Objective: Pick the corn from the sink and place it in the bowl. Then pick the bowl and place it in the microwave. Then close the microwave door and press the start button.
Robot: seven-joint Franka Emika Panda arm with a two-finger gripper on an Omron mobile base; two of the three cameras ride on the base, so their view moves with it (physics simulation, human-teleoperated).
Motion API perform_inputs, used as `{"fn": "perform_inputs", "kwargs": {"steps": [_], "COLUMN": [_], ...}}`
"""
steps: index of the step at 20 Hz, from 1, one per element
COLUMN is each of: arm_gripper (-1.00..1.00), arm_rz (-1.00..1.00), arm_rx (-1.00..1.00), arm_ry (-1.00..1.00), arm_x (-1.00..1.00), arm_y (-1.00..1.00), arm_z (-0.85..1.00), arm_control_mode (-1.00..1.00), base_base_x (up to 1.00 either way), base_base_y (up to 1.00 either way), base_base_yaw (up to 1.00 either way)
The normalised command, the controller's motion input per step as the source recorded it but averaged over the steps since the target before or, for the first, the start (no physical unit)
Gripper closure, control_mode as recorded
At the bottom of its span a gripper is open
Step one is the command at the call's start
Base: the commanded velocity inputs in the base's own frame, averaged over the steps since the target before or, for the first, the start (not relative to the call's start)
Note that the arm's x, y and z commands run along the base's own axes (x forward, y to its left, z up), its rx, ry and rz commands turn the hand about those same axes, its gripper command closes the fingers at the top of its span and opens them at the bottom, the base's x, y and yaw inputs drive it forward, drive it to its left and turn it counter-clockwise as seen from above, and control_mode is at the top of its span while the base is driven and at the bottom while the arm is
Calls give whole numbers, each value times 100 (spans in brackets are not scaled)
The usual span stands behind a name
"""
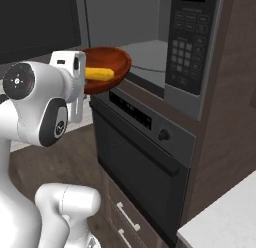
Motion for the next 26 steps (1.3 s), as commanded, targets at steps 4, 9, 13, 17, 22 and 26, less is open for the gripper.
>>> {"fn": "perform_inputs", "kwargs": {"steps": [4, 9, 13, 17, 22, 26], "arm_gripper": [100, 100, 100, 100, 100, 100], "arm_rz": [-14, -6, -1, 0, -6, -17], "arm_rx": [0, 0, 1, 1, 0, 0], "arm_ry": [-11, -10, -1, 0, 0, 1], "arm_x": [15, 64, 85, 88, 44, 64], "arm_y": [-1, -8, -36, -44, -44, -12], "arm_z": [31, 21, 13, 4, 11, 10], "arm_control_mode": [-100, -100, -100, -100, -100, -100], "base_base_x": [0, 0, 0, 0, 0, 0], "base_base_y": [0, 0, 0, 0, 0, 0], "base_base_yaw": [0, 0, 0, 0, 0, 0]}}
